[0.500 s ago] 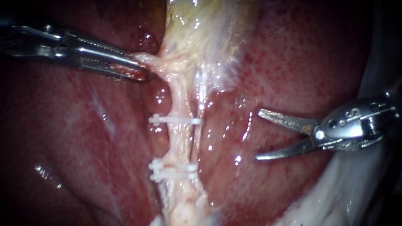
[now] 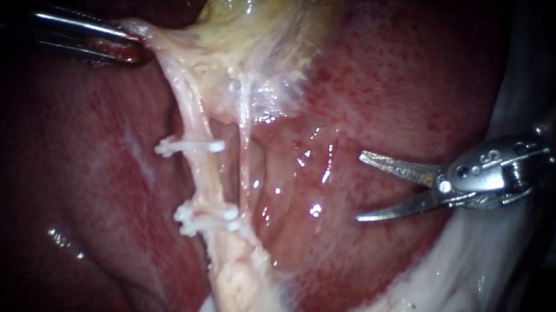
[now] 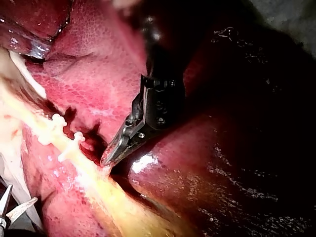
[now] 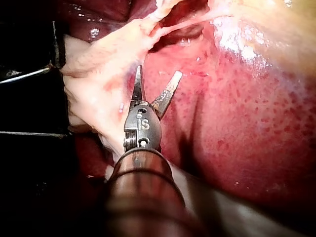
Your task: Go to the cutting position left tube
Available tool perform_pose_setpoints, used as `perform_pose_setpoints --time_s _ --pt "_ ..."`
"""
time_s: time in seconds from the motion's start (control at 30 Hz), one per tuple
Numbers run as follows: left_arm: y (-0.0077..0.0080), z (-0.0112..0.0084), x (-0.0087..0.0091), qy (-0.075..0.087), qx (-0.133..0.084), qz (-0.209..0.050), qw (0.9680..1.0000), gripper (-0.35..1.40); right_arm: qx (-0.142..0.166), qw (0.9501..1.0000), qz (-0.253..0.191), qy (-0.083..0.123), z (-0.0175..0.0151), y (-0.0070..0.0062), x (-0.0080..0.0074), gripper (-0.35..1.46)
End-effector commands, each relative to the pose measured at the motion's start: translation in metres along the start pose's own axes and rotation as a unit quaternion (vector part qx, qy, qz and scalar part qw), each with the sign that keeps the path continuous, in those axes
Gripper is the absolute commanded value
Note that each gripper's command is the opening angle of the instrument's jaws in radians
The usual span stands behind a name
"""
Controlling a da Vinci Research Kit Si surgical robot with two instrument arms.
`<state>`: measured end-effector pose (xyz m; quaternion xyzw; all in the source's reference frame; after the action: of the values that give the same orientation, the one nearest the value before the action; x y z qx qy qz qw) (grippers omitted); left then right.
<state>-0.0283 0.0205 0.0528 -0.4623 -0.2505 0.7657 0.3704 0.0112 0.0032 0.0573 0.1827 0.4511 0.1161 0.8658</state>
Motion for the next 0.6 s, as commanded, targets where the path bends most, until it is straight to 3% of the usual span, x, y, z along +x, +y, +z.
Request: perform_pose_setpoints --time_s 0.03,0.3,0.6 --pt "0.0004 -0.0001 0.0001 0.002 -0.001 0.000 1.0000 -0.35 0.005 1.0000 0.000 0.001 0.0001 0.0000 0.0001 1.43" --pt "0.0015 -0.0003 0.0004 0.007 -0.001 0.006 1.0000 -0.35 0.042 0.9991 -0.003 0.008 0.0013 -0.0002 0.0010 1.43" --pt "0.0013 0.0001 0.0001 0.008 0.000 0.013 0.9999 -0.35 0.088 0.9955 0.029 0.019 0.0060 -0.0013 0.0045 1.43"
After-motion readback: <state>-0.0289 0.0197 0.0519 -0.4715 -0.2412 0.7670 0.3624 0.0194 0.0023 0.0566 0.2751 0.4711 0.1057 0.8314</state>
